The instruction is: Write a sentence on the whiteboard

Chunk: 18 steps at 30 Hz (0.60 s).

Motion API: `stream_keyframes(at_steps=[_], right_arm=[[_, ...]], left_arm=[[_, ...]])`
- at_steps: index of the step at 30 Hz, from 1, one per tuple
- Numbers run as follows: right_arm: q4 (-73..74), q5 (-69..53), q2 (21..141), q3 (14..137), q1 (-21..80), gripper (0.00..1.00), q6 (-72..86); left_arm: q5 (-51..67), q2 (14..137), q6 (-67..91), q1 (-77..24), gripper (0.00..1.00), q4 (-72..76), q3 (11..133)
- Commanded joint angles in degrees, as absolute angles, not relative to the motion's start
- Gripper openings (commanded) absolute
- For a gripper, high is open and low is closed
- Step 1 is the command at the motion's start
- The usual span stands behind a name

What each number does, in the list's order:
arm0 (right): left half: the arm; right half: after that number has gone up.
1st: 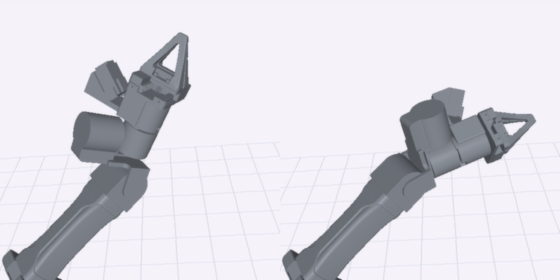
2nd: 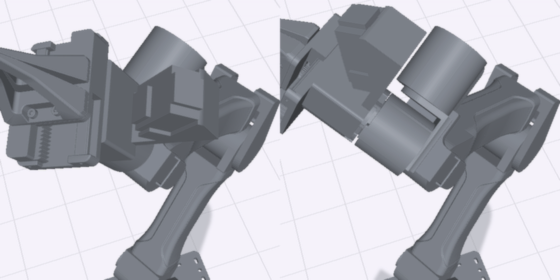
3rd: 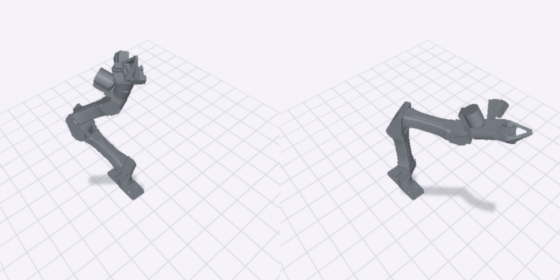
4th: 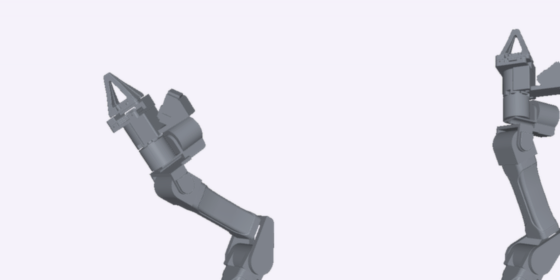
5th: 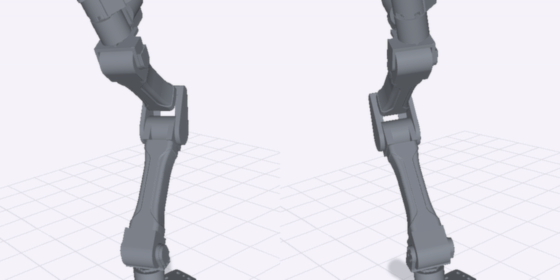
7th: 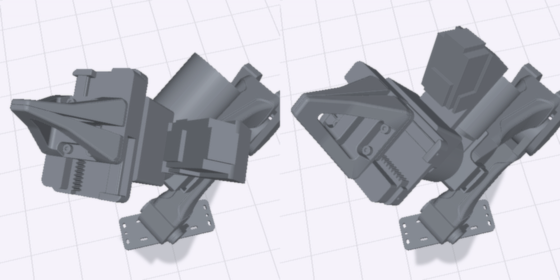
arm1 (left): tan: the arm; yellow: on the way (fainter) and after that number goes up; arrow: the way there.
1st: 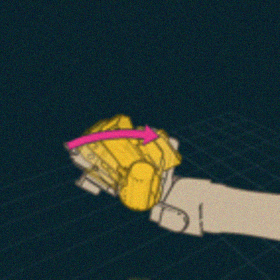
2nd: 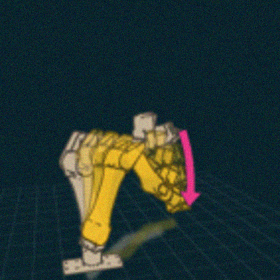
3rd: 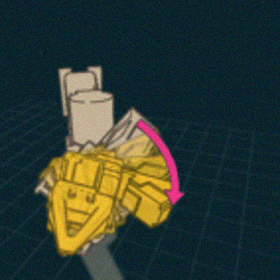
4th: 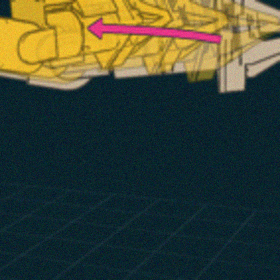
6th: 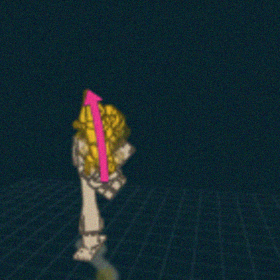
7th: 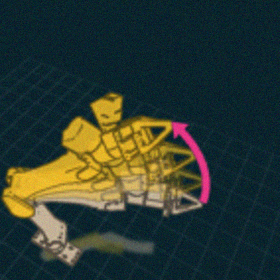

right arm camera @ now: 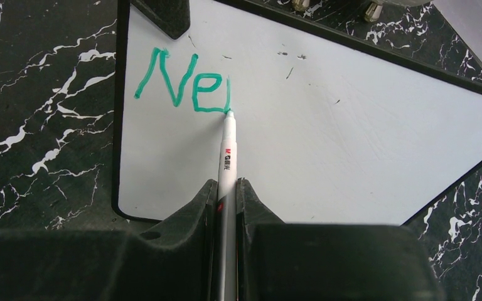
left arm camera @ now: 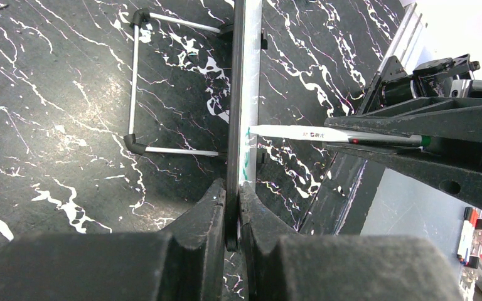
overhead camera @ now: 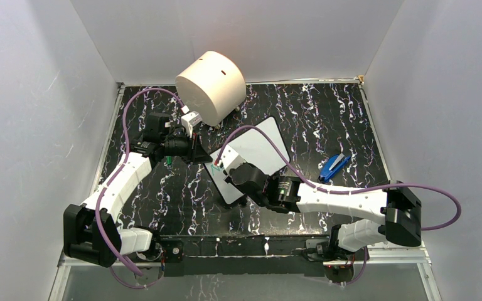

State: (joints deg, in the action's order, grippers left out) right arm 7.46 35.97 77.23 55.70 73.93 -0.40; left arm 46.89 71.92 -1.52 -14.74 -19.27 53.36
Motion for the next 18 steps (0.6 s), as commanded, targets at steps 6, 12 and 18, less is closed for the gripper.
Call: stream_keyframes(at_steps=[6, 12, 18], right_arm=[[1.9, 37.4, 76.7, 57.2, 72.9, 0.0, -3.2], [1.3, 37.9, 76.8, 57.6, 72.7, 0.0, -3.8], [1.1, 38.3, 76.8, 57.8, 72.5, 0.0, -4.0]], left_arm=[[43.8, 73.7, -4.1, -15.4, 0.0, -22.6, 52.8], [43.8, 73.6, -4.2, -15.4, 0.0, -22.8, 52.8], [43.7, 73.7, -4.1, -15.4, 0.0, -22.8, 52.8]])
